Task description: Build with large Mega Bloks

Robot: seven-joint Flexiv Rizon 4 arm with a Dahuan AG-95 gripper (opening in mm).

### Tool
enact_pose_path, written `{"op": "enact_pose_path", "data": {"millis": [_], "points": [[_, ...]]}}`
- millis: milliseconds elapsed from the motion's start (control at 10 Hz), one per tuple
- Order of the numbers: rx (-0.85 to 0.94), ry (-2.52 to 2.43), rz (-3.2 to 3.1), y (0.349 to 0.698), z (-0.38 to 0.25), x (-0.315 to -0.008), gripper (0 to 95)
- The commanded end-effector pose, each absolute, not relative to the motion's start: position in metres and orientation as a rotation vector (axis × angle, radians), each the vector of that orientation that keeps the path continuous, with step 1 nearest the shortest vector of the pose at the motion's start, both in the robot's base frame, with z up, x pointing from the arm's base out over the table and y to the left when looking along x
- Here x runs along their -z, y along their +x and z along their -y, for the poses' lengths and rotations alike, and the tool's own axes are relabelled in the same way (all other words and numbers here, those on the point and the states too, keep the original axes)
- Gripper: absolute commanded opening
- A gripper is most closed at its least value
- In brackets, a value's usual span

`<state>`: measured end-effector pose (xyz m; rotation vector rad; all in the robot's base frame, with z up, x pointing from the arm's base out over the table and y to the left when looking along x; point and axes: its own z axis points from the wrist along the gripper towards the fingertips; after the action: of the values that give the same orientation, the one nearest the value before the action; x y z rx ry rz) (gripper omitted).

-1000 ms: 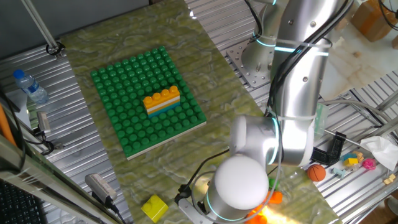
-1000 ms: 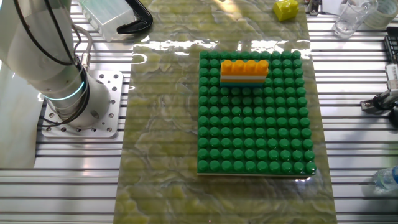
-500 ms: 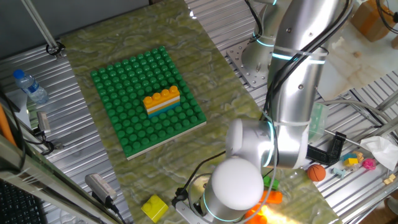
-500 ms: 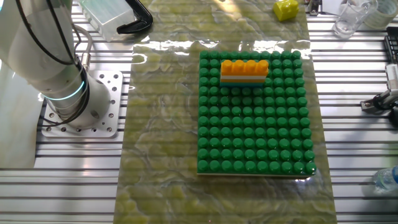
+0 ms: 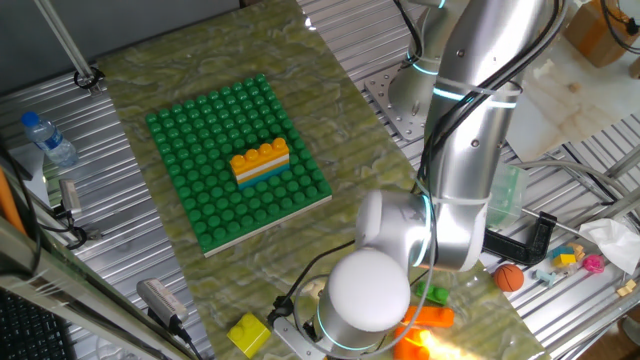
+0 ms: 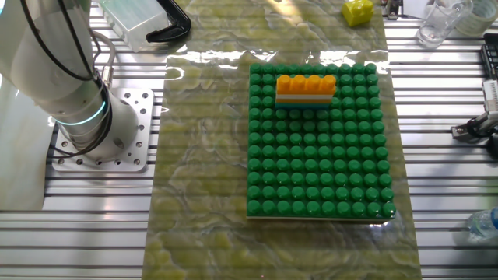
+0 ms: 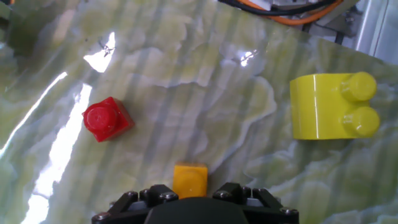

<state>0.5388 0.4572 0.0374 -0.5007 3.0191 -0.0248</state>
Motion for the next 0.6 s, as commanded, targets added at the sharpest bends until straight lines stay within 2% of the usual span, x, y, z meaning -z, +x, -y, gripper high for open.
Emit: {"op": "enact_pose_path", "data": {"millis": [100, 400, 500, 600], "points": [[0.029, -0.491, -3.028, 0.539, -0.458, -0.038, 57.0], [0.028, -0.480, -3.038, 0.541, -0.458, -0.031, 57.0], [0.027, -0.472, -3.040, 0.540, -0.458, -0.028, 38.0], [0.029, -0.467, -3.041, 0.541, -0.457, -0.025, 38.0]]}}
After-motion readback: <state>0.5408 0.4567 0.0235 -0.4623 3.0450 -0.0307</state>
